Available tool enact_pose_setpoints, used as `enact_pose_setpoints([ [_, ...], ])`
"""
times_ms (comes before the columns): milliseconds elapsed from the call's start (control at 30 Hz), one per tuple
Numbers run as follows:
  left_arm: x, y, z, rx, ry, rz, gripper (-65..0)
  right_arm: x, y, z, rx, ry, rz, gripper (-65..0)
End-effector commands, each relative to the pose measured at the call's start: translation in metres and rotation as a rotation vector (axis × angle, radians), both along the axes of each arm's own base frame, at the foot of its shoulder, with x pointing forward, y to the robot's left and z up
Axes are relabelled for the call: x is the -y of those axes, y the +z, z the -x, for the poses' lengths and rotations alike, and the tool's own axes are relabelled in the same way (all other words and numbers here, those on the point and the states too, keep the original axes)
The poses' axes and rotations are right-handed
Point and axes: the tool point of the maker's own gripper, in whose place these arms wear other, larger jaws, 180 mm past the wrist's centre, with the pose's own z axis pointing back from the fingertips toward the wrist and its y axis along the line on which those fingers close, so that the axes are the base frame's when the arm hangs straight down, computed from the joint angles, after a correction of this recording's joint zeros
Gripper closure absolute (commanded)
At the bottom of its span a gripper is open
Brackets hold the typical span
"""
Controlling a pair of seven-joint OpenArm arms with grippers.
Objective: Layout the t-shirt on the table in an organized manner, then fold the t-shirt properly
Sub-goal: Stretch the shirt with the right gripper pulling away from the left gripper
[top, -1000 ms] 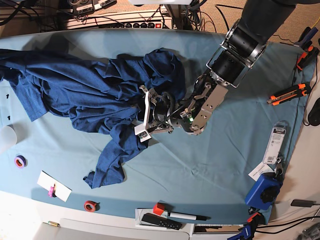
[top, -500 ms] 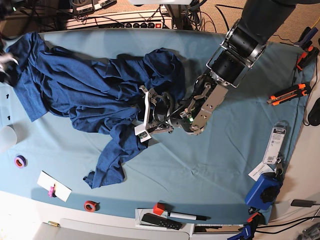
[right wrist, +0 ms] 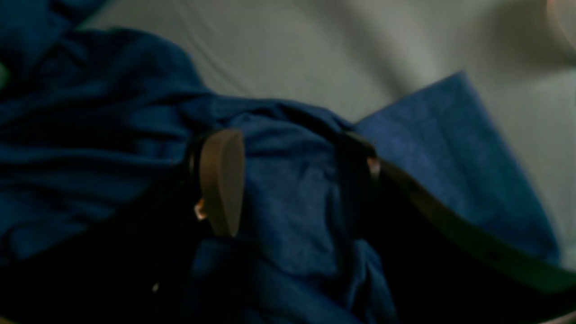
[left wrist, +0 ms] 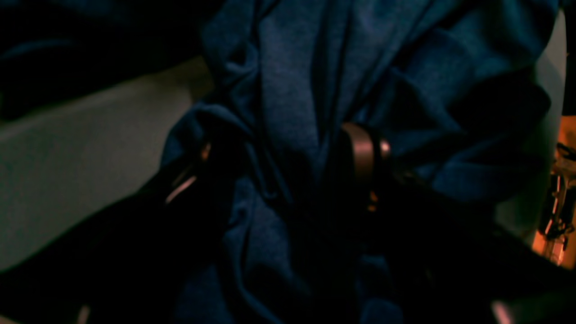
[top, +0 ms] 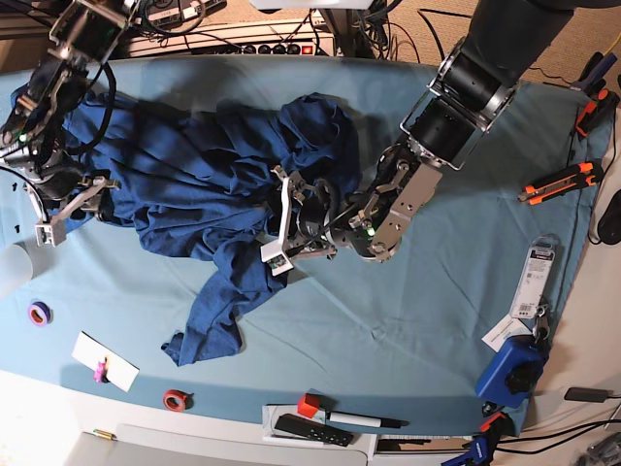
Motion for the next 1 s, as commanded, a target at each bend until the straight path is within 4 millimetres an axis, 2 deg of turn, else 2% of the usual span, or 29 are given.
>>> enact_pose_setpoints([
  [0, 0.000, 0.005, -0.005, 0.023, -0.005, -0.015, -33.0, 0.007, 0.010, -0.013, 0.042, 0.001, -0.004, -32.1],
  [167, -0.001, -0.001, 0.001, 0.008, -0.005, -0.017, -33.0, 0.025, -0.024, -0.020, -0.050, -0.027, -0.110, -32.1],
  [300, -0.001, -0.001, 0.001, 0.007, -0.005, -0.017, -33.0, 0.055, -0.033, -0.015, -0.115, -0.077, -0.106, -32.1],
  [567, 0.000, -0.001, 0.001, 0.007, -0.005, -0.017, -33.0, 0.115, -0.017, 0.004, -0.163, -0.181, 0.013, -32.1],
  [733, -0.001, -0.001, 0.001, 0.006, -0.005, -0.017, -33.0, 0.155, -0.009, 0.013, -0.165, -0.324, 0.161, -32.1],
  [900, -0.001, -0.001, 0.001, 0.007, -0.006, -0.017, -33.0, 0.184, 0.000, 0.022, -0.155, -0.476, 0.268, -32.1],
  [967, 0.000, -0.001, 0.001, 0.007, -0.005, -0.016, -33.0, 0.184, -0.001, 0.022, -0.150, -0.489, 0.257, -32.1],
])
